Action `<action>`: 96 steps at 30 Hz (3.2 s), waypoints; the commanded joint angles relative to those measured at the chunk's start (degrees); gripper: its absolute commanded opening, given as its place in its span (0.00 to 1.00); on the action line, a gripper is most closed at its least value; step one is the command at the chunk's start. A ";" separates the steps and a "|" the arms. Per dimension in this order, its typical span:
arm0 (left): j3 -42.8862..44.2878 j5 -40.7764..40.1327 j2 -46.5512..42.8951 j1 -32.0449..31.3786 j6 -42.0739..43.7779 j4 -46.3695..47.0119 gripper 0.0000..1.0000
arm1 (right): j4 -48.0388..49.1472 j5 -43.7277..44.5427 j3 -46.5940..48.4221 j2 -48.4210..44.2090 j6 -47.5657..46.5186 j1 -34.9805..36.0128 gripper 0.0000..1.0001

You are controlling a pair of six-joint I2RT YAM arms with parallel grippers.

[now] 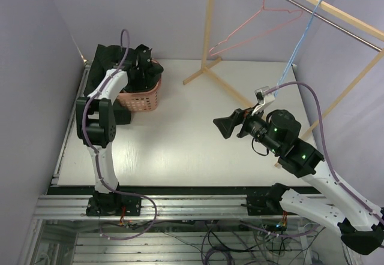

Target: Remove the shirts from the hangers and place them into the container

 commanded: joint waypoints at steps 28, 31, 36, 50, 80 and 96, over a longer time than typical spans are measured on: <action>-34.64 6.61 -49.59 22.68 -15.77 13.73 0.99 | 1.22 -1.52 -1.70 -3.52 -0.03 -0.04 1.00; -38.18 13.41 -47.84 25.88 -20.45 20.01 0.99 | 1.58 -1.39 -2.20 -3.99 -0.02 0.00 1.00; -43.34 18.33 -46.45 32.65 -24.81 27.90 0.99 | 1.02 -1.56 -1.93 -4.07 -0.20 -0.04 1.00; -49.18 24.41 -39.23 34.30 -29.34 46.37 0.97 | 1.00 -2.69 -1.21 -3.47 -1.76 -0.03 1.00; -47.22 25.67 -36.02 34.35 -27.73 46.79 0.07 | -1.01 -0.99 -1.00 -5.08 -2.71 -0.04 1.00; -35.61 24.88 -37.96 32.50 -23.84 31.93 0.07 | -0.64 -1.13 -1.84 -5.98 -2.04 -0.08 1.00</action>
